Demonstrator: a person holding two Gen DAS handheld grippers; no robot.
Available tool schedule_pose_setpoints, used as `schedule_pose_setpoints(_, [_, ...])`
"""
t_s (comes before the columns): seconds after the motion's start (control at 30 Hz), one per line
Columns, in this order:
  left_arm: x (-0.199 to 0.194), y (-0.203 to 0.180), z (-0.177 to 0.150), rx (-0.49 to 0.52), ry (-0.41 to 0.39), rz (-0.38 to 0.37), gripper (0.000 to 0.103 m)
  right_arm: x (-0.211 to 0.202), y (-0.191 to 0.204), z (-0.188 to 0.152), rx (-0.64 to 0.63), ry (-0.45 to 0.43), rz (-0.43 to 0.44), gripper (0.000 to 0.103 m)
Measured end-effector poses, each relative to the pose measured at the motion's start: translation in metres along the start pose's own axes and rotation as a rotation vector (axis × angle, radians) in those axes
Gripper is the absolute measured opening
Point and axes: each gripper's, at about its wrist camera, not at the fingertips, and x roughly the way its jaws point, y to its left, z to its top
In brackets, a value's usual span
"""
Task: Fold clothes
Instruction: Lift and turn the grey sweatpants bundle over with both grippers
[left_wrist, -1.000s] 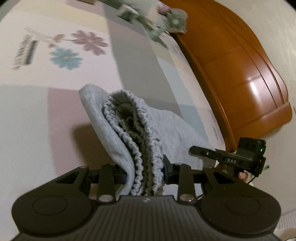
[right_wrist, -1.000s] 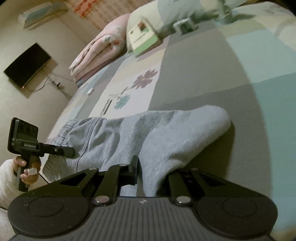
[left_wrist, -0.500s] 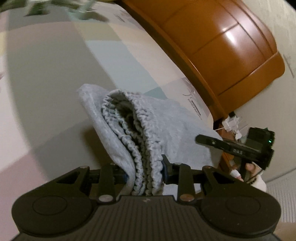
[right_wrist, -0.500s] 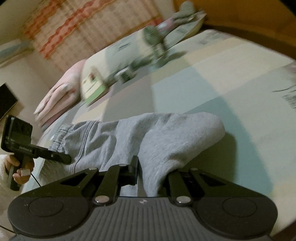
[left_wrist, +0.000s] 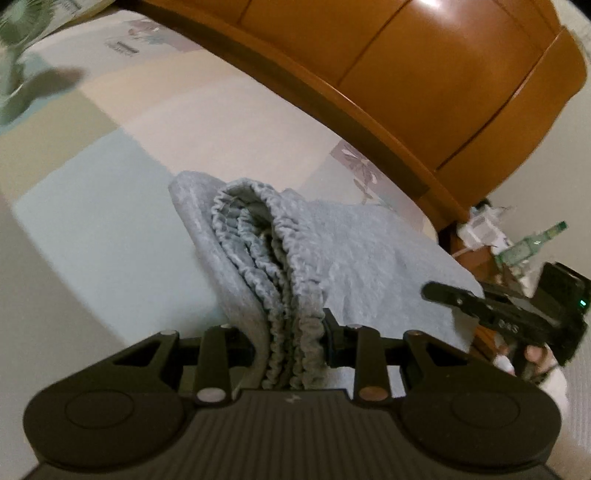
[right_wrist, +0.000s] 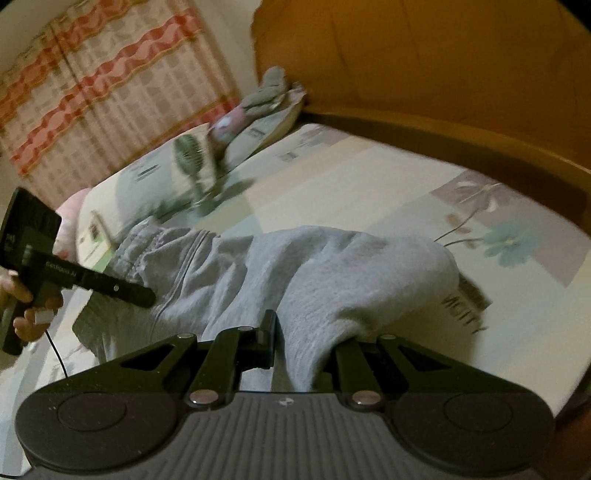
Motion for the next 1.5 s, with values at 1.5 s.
schedule_pose_setpoints(1.5, [0.058, 0.008, 0.172, 0.101, -0.032, 0.155, 0.054, 0.045, -0.019, -0.018, 0.249, -0.053, -0.064, 0.012])
